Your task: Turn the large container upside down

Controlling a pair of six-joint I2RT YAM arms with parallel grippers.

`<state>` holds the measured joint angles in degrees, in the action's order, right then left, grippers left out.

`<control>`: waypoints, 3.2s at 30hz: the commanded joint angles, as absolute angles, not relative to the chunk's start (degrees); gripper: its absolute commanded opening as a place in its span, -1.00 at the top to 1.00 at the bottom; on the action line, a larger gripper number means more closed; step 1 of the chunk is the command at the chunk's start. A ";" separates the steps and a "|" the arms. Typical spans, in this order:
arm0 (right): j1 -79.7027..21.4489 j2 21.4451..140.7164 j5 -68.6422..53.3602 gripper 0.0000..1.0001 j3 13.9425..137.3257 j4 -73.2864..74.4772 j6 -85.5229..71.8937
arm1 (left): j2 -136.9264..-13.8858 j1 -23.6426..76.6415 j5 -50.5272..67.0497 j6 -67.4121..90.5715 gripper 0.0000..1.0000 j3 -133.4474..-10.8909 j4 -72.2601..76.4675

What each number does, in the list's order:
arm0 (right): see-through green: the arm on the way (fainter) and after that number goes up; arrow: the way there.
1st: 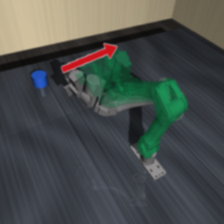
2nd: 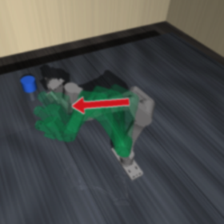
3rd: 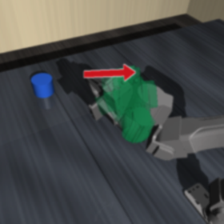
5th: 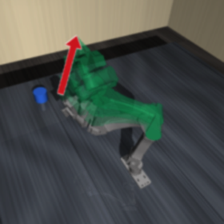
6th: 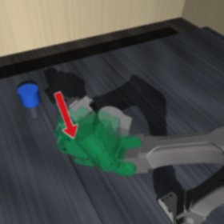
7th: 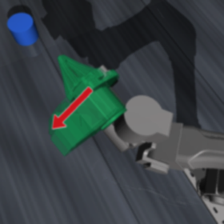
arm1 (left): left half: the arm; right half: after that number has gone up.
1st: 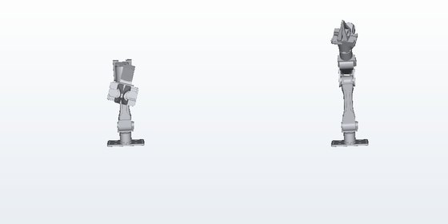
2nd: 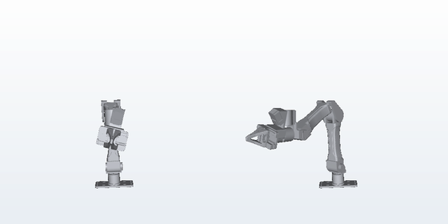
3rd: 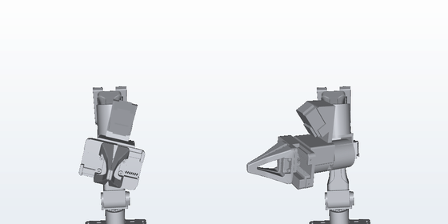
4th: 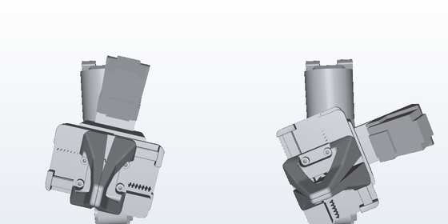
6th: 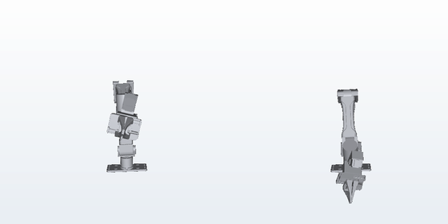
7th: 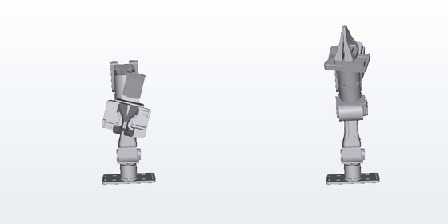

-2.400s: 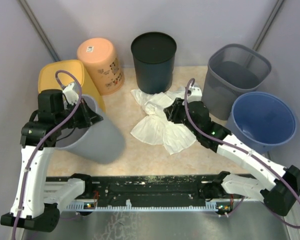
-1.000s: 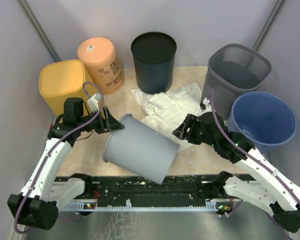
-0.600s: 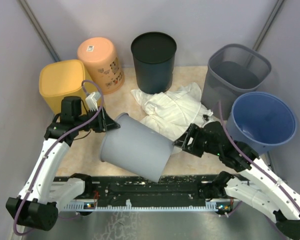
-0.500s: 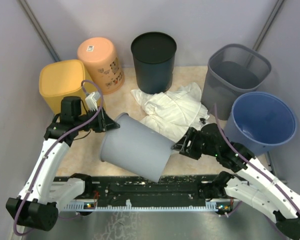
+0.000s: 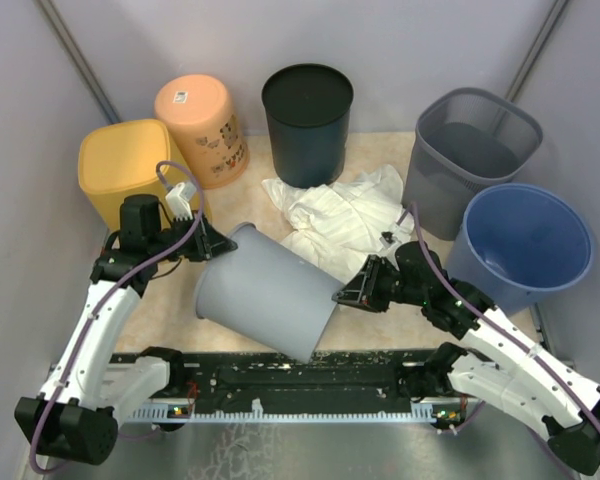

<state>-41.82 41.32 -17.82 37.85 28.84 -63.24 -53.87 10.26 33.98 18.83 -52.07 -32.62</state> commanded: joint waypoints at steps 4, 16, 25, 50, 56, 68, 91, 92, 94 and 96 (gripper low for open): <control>-42.10 41.59 -23.20 0.80 41.88 14.26 -61.73 | -55.92 10.99 31.04 16.61 0.61 -47.73 -35.33; -42.10 43.79 -20.65 0.85 48.95 12.87 -58.29 | -57.06 11.17 31.45 16.70 0.26 -47.40 -33.55; -42.10 45.23 -19.12 0.83 51.97 12.56 -54.90 | -56.98 11.21 31.61 17.36 0.15 -46.94 -32.70; -42.06 35.72 10.66 0.33 41.13 48.17 -60.31 | -56.55 11.20 31.01 17.14 1.00 -52.57 -35.46; -42.10 44.04 13.29 0.90 39.95 38.93 -52.47 | -55.17 11.16 28.99 18.40 1.00 -55.48 -37.78; -42.10 75.14 8.56 1.00 48.68 13.55 -38.65 | -51.26 11.51 24.84 17.25 1.00 -73.00 -55.22; -32.36 117.66 28.85 1.00 78.94 19.38 -35.17 | -50.61 11.51 21.33 23.59 1.00 -78.24 -53.41; -30.58 117.42 29.06 1.00 78.98 19.49 -35.65 | -50.49 11.51 22.51 24.36 1.00 -76.92 -51.81; -27.63 116.59 28.44 1.00 79.01 19.20 -35.79 | -49.95 11.50 25.52 26.22 1.00 -73.73 -47.20; -26.46 114.95 26.59 1.00 79.62 19.02 -34.66 | -49.71 11.49 27.95 28.55 1.00 -70.56 -42.46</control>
<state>-30.85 116.84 22.55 78.50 14.35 -35.59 -50.65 11.27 21.12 23.05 -74.59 -53.89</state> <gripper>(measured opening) 0.003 0.195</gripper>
